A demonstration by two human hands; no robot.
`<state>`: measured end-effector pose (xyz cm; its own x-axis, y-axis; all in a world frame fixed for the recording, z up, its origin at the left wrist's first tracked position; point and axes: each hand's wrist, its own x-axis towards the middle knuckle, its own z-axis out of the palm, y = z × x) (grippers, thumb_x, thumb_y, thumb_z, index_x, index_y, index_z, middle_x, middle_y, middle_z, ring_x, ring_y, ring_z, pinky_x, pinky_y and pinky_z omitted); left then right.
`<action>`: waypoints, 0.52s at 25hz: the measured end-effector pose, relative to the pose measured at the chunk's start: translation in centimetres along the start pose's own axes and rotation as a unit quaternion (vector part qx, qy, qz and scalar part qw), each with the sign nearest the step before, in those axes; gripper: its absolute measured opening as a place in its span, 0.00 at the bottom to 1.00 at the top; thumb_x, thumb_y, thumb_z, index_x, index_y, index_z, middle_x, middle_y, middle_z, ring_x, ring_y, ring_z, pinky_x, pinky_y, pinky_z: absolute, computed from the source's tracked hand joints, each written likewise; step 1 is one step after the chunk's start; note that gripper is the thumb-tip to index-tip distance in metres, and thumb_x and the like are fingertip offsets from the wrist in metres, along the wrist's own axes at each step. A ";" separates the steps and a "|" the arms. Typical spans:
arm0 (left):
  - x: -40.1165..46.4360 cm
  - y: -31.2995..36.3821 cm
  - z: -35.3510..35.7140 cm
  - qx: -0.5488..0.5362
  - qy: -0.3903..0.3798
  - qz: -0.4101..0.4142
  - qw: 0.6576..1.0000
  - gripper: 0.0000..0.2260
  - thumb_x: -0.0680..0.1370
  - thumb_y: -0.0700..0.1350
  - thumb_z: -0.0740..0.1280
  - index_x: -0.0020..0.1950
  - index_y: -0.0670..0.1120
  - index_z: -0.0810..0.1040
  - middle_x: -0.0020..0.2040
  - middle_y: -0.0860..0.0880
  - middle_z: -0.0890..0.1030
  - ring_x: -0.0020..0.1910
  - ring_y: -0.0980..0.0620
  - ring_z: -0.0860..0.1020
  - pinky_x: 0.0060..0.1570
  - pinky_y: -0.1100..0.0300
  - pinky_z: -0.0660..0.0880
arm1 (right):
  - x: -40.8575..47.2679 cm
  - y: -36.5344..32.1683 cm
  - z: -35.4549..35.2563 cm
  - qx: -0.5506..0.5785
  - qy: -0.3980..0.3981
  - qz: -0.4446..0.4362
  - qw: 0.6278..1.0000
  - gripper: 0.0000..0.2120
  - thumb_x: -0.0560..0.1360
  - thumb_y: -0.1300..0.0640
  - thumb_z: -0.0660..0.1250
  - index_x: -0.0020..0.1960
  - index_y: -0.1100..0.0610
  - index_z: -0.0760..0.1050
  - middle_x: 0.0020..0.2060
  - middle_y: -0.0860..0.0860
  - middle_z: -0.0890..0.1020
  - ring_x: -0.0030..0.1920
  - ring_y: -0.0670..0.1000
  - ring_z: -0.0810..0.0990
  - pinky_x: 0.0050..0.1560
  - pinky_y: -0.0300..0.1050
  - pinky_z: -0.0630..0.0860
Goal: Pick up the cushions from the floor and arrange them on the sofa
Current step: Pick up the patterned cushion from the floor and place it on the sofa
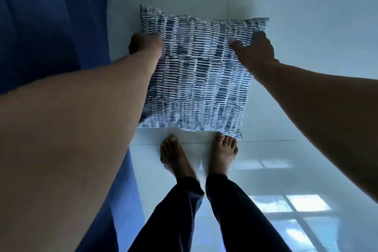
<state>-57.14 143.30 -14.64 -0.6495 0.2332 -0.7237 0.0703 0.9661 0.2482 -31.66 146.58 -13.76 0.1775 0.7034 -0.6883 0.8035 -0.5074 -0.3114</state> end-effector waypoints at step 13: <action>-13.0 -1.4 -7.7 -0.218 -0.134 -0.039 0.966 0.15 0.74 0.50 0.78 0.56 0.44 0.86 0.53 0.44 0.89 0.54 0.41 0.87 0.59 0.42 0.84 | -10.8 -1.1 -11.7 0.422 -0.032 0.092 0.902 0.06 0.73 0.60 0.80 0.46 0.60 0.85 0.39 0.53 0.89 0.41 0.53 0.90 0.42 0.49 0.87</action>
<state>-54.66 138.08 -0.64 -0.4163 0.2382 -0.8775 -0.3352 0.8569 0.3916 -27.78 145.35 1.69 0.2086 0.5531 -0.8066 0.0412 -0.8290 -0.5578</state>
